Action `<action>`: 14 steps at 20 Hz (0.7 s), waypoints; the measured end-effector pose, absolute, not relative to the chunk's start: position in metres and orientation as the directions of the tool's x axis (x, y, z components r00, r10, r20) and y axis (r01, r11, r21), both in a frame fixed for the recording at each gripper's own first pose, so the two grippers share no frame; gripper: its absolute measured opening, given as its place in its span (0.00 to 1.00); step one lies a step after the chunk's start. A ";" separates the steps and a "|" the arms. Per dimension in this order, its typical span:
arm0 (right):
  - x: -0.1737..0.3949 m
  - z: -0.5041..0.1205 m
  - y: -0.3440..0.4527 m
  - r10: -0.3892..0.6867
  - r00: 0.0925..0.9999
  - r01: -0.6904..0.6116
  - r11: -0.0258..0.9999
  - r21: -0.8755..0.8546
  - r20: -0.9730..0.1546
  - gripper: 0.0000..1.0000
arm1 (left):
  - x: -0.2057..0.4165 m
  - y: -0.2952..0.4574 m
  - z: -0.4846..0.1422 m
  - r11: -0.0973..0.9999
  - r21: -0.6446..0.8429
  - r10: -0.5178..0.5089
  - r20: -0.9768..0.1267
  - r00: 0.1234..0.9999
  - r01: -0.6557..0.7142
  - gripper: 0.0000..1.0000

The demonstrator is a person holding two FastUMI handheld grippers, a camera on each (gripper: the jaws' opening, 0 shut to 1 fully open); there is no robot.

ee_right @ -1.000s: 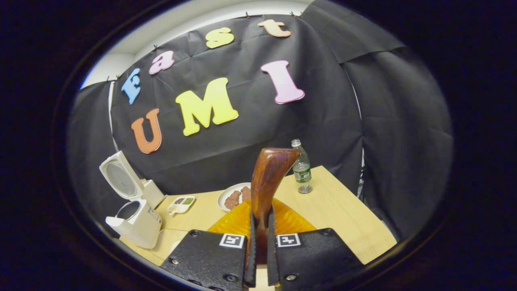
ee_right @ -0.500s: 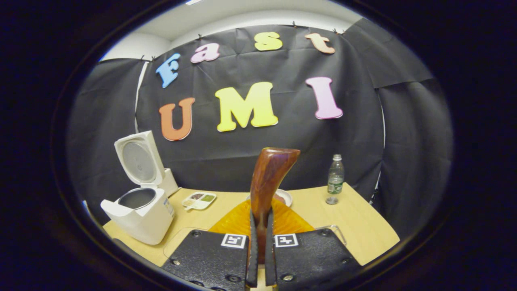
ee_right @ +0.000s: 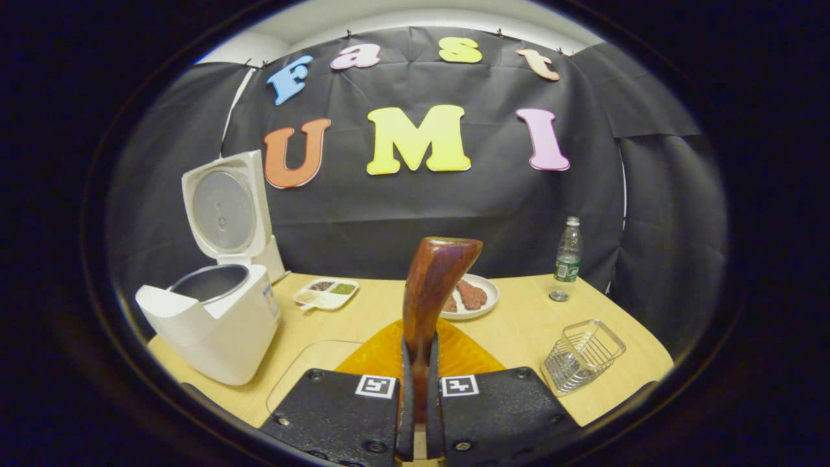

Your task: Close the left gripper, press the button to open the rice cooker; take a wooden spoon from the chopstick holder with the right hand, scoop a spoonful of rice and pour it into the rice cooker, then put the wooden spoon back into the chopstick holder.

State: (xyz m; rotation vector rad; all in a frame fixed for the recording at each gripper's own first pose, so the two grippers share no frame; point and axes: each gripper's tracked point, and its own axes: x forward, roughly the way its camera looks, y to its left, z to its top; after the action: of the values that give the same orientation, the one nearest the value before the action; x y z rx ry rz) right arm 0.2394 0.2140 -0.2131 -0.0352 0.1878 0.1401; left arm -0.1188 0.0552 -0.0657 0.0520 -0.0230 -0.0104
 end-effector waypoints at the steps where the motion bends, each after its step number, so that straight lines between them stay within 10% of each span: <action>1: 0.243 -0.219 0.212 0.112 0.975 -0.124 0.991 -0.052 -0.191 0.12 | -0.119 0.056 -0.067 0.999 0.053 -0.011 0.021 1.000 0.010 0.96; 14: 0.209 -0.252 0.269 0.259 0.926 -0.198 0.952 0.233 -0.275 0.12 | -0.119 0.050 -0.074 0.996 0.085 -0.033 0.038 0.999 0.030 0.94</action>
State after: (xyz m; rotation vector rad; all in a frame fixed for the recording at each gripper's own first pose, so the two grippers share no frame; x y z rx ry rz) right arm 0.2089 0.2689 -0.2523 0.2040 0.3082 0.2360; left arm -0.1190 0.0496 -0.0737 0.0849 -0.0398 -0.0315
